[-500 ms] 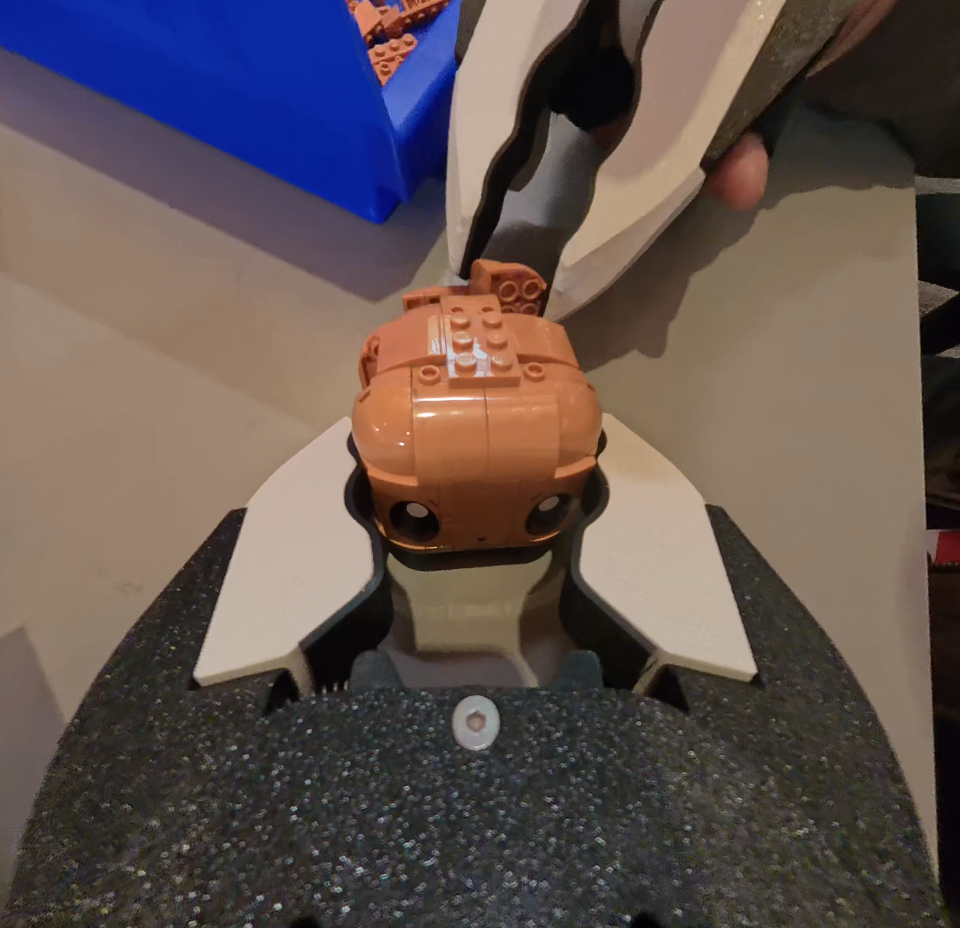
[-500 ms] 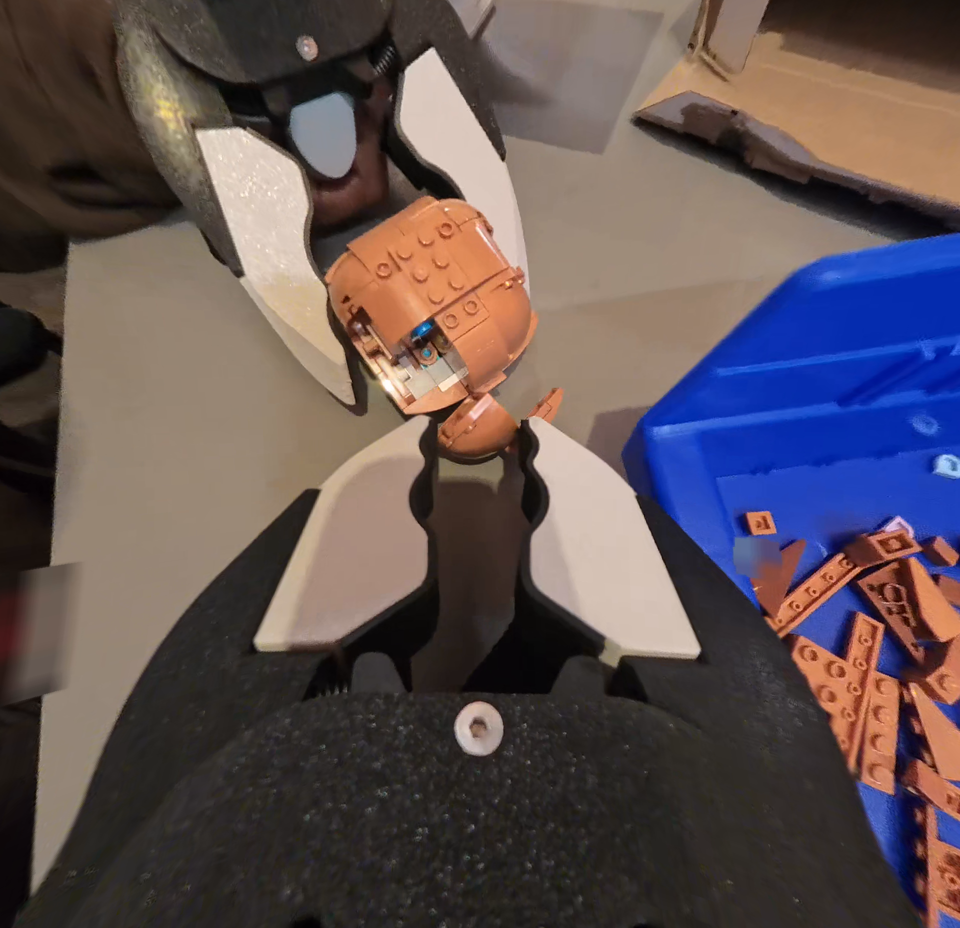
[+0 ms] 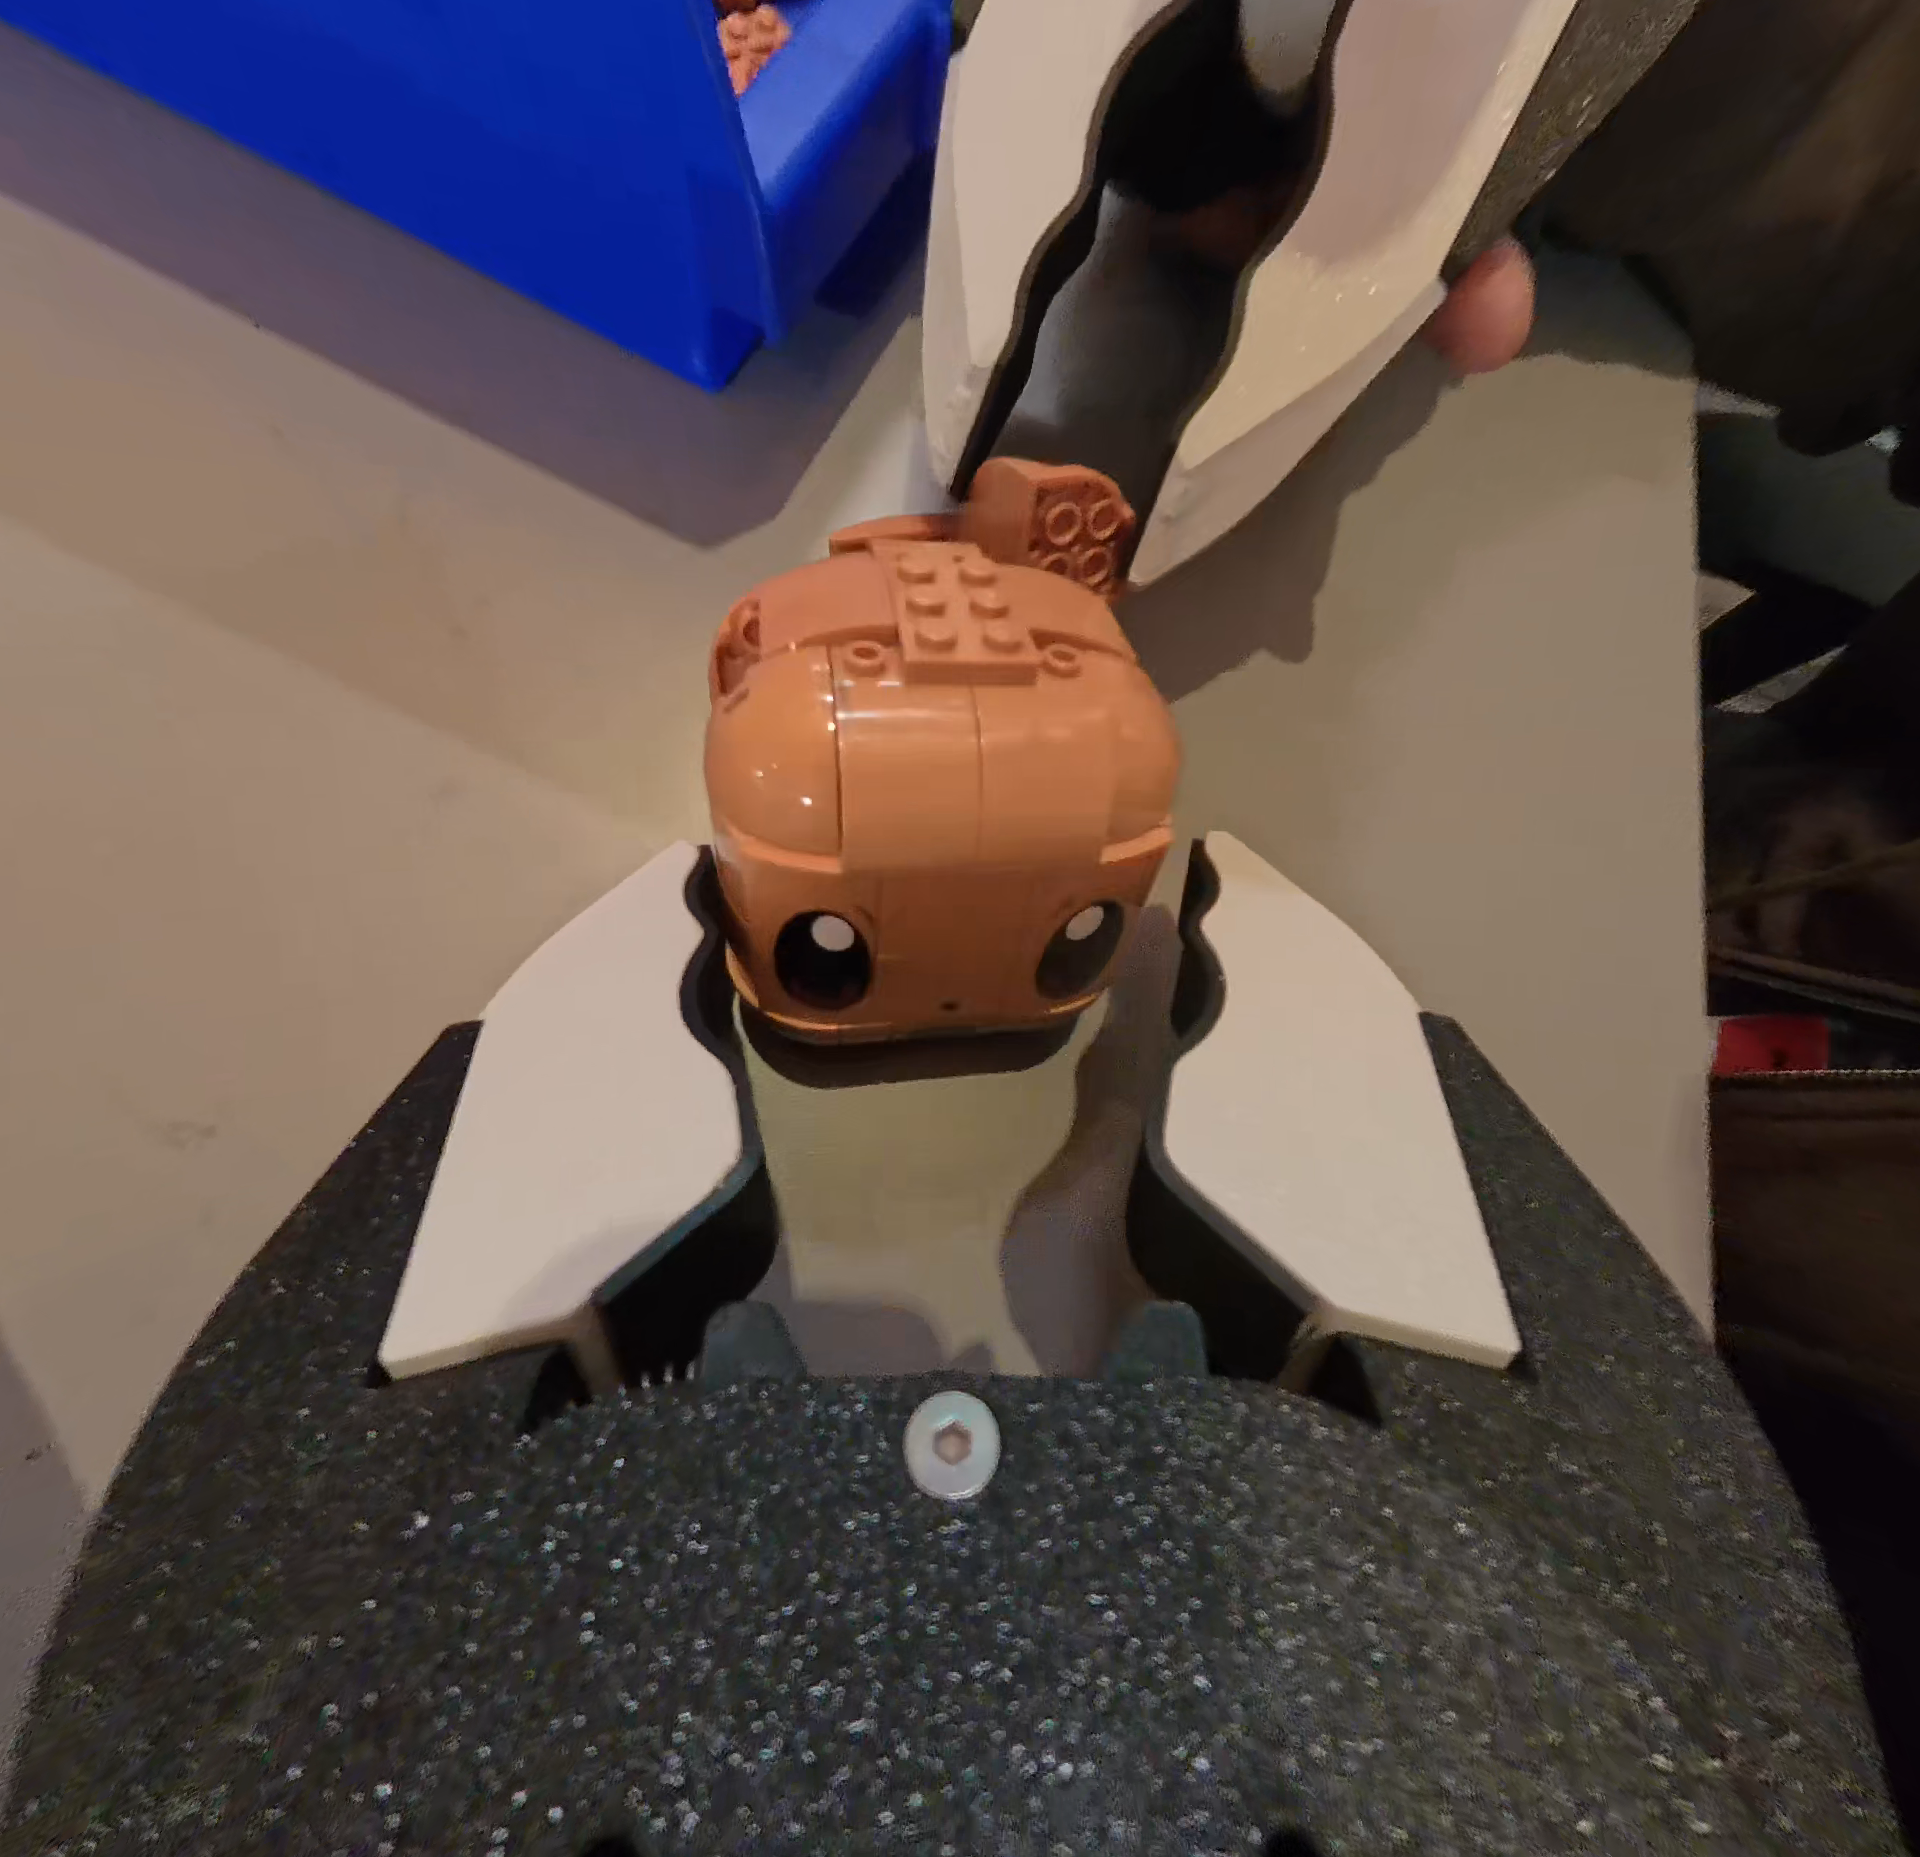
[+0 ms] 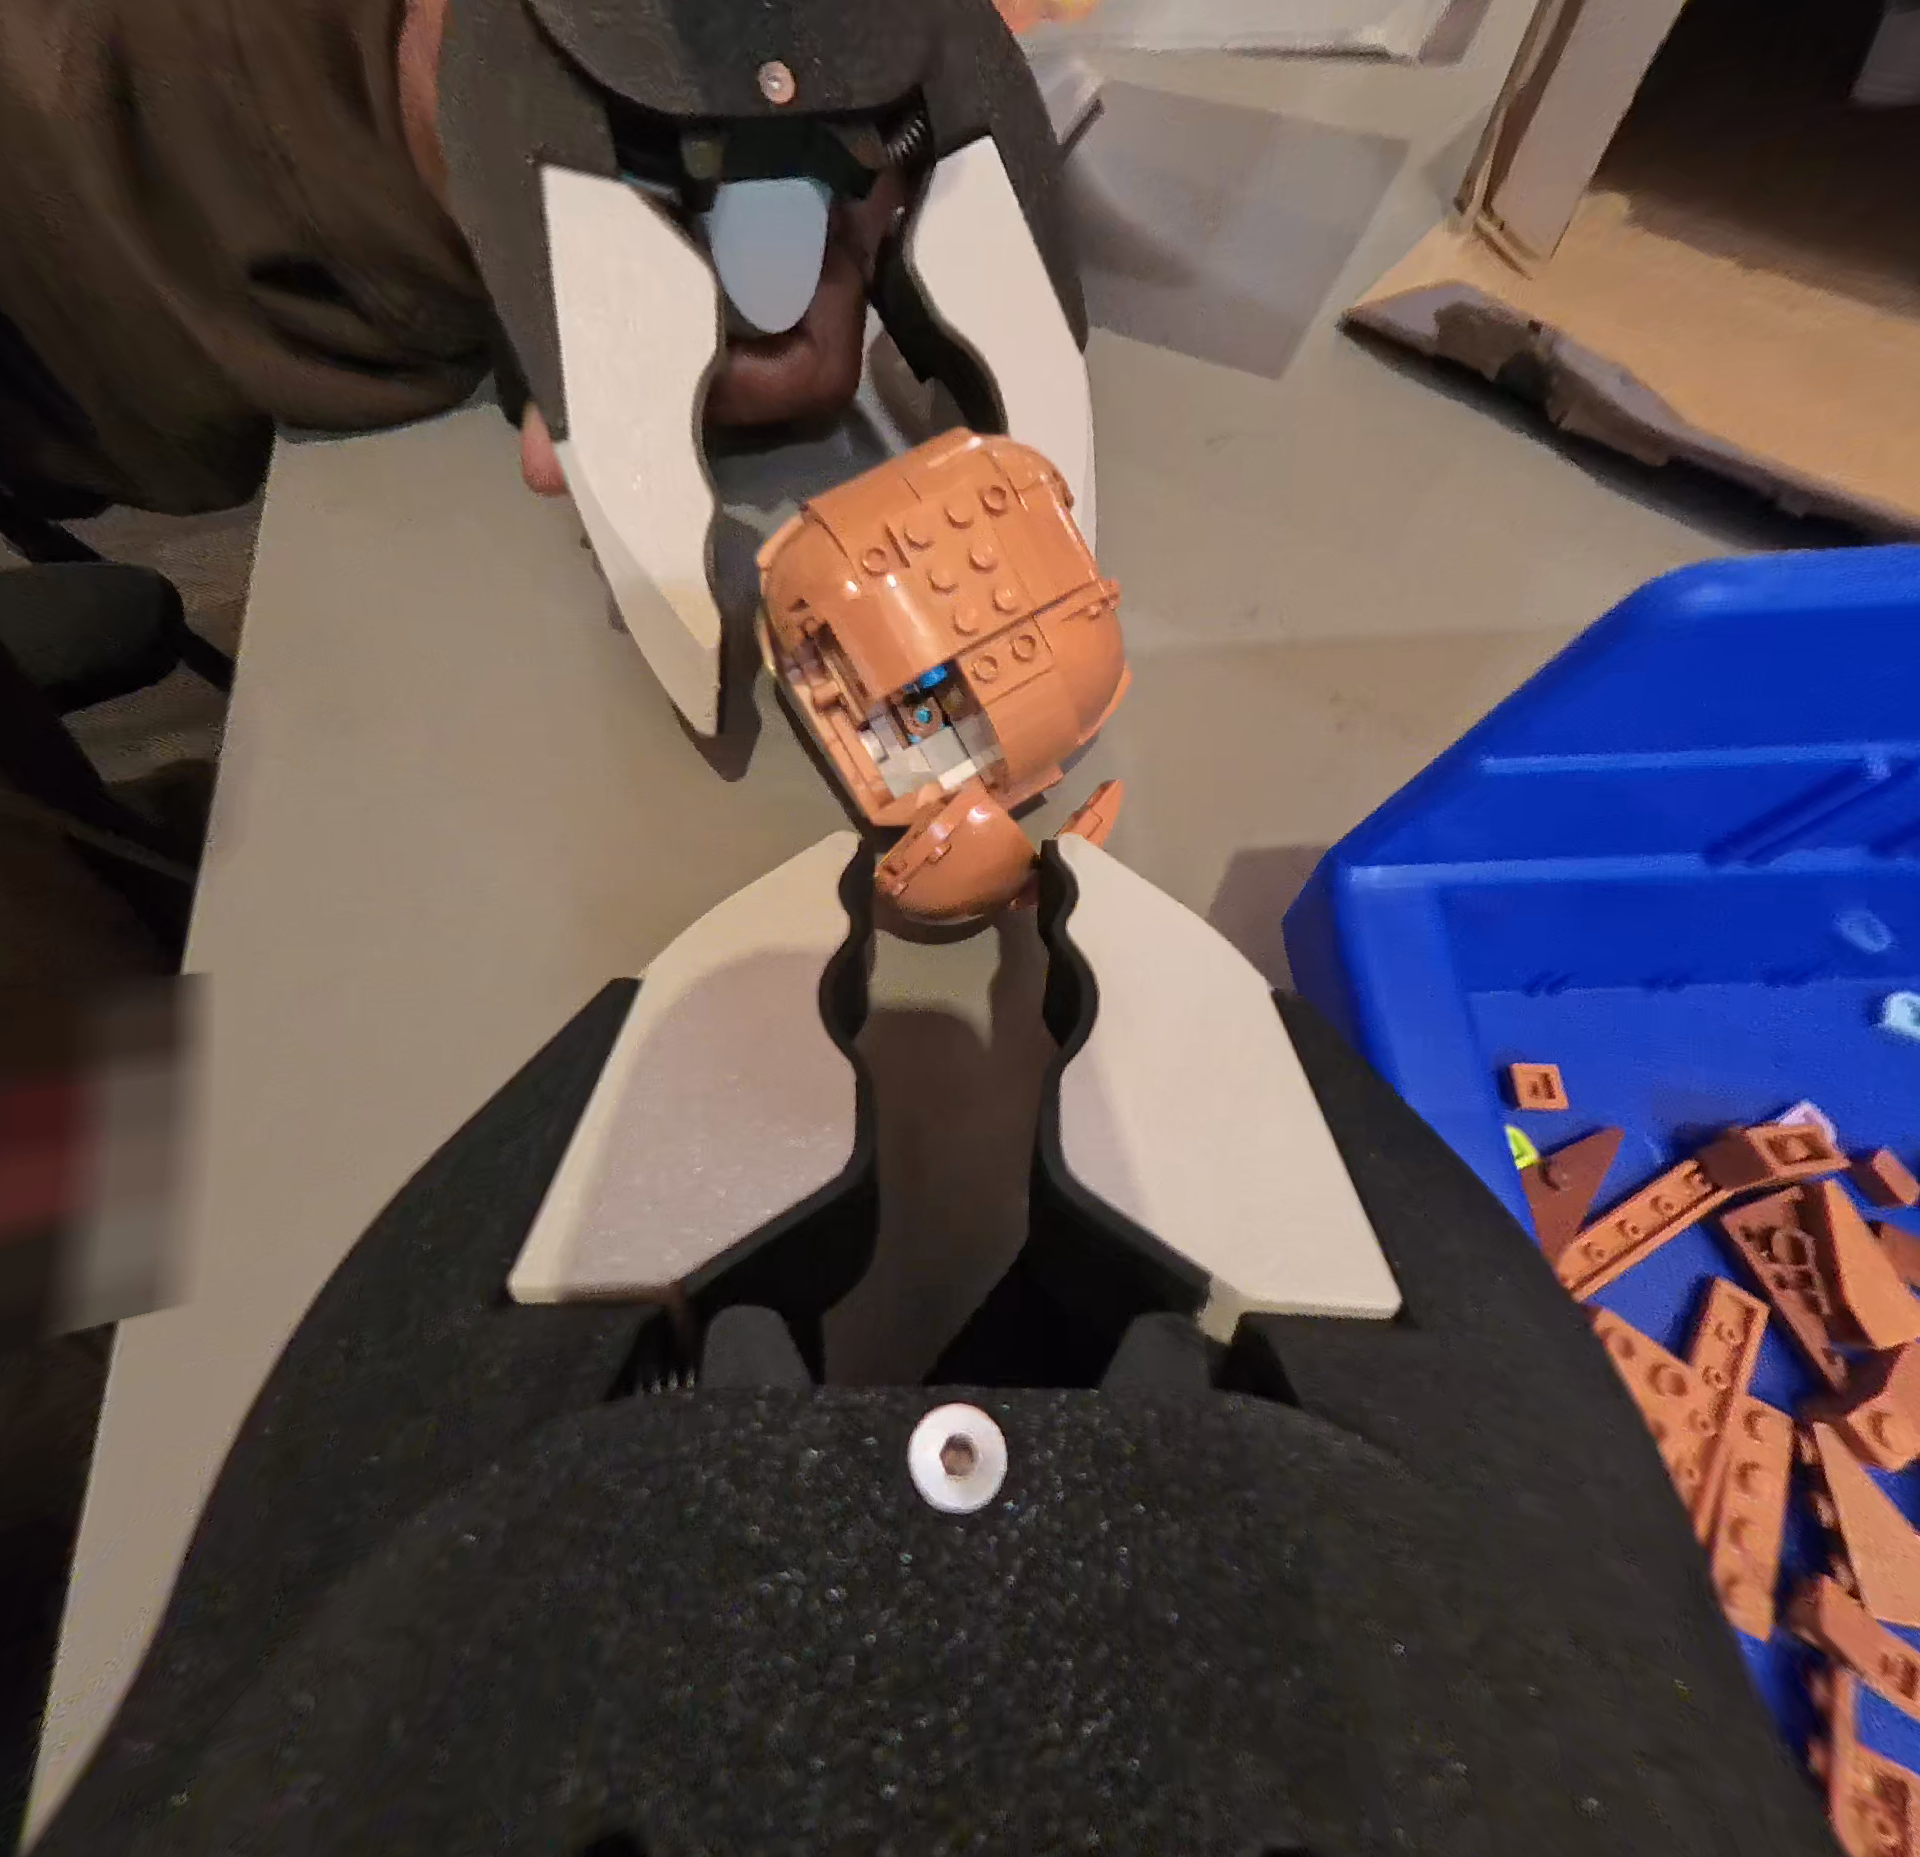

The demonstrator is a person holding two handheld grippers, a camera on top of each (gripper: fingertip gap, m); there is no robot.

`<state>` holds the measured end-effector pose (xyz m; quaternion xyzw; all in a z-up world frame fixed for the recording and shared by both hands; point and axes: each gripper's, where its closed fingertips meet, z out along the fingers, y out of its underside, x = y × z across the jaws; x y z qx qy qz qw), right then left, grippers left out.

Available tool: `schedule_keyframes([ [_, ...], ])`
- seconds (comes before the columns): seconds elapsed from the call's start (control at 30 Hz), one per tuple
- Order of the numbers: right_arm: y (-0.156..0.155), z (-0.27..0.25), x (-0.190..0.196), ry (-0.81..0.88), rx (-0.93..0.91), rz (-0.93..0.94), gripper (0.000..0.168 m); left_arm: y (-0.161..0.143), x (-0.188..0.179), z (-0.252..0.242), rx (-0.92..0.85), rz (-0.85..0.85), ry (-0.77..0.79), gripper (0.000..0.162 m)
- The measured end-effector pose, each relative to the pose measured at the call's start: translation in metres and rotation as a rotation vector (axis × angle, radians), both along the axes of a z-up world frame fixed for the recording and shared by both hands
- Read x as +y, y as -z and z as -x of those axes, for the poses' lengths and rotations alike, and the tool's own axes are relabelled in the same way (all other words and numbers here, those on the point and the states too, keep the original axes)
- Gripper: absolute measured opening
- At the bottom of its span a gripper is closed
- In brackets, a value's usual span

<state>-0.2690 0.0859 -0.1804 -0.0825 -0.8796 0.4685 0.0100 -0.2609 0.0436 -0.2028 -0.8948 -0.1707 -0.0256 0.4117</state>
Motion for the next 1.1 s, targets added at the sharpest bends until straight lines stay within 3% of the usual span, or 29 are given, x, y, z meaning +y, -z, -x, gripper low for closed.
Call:
schedule_keyframes([
  [0.3,-0.040,-0.022,-0.002,-0.170,0.088,0.211,0.029,-0.054,0.004,-0.002,0.033,-0.285,0.030,0.085],
  [0.77,-0.112,-0.024,0.001,-0.338,-0.449,0.735,0.029,-0.113,0.034,-0.012,0.430,-0.395,0.270,0.064],
  [0.93,-0.157,-0.003,0.013,-0.359,-0.510,0.868,0.029,-0.138,0.049,0.003,0.568,-0.336,0.350,0.062],
  [1.1,-0.178,0.007,0.014,-0.428,-0.535,0.889,0.029,-0.174,0.061,0.022,0.602,-0.484,0.343,0.059],
])
